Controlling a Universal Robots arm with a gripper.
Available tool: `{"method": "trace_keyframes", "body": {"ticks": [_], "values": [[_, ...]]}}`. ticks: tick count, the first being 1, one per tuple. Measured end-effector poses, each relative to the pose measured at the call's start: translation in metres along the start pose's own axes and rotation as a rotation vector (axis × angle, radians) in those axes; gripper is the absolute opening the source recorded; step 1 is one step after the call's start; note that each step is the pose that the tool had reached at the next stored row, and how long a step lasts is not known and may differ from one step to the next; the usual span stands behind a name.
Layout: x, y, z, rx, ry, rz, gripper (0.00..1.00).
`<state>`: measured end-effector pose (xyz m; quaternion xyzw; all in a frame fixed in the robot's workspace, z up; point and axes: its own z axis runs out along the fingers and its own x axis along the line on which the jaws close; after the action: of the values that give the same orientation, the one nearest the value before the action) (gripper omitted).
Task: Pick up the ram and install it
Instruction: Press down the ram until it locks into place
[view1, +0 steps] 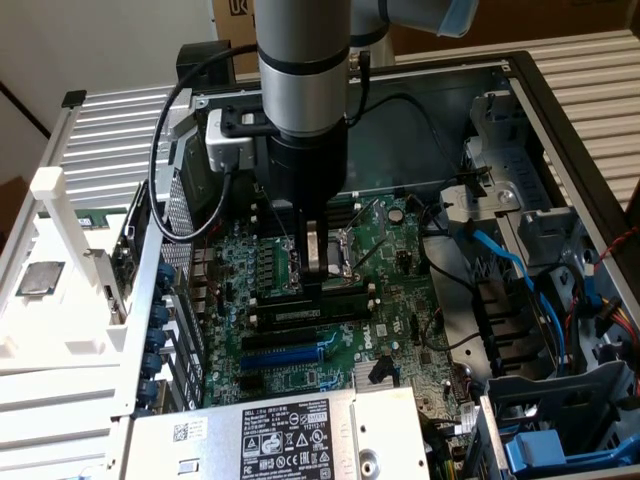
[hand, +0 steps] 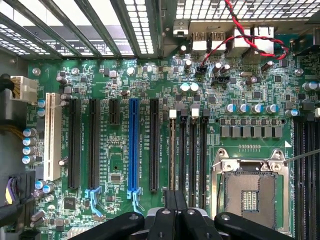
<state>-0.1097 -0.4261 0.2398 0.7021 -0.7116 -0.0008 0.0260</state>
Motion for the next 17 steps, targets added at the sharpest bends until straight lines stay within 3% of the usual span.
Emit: {"method": "trace_keyframes", "body": {"ticks": [5,9,12,17], "values": [[0.001,0.0068,-0.0038,-0.0002,0.0003,0.0,0.1],[0.002,0.0182,-0.0034,-0.0002,-0.0002,0.0,0.1],[0.002,0.0247,-0.0031,-0.0001,-0.0019,0.0,0.1],[0.002,0.0282,0.001,0.003,-0.0069,0.0,0.1]]}}
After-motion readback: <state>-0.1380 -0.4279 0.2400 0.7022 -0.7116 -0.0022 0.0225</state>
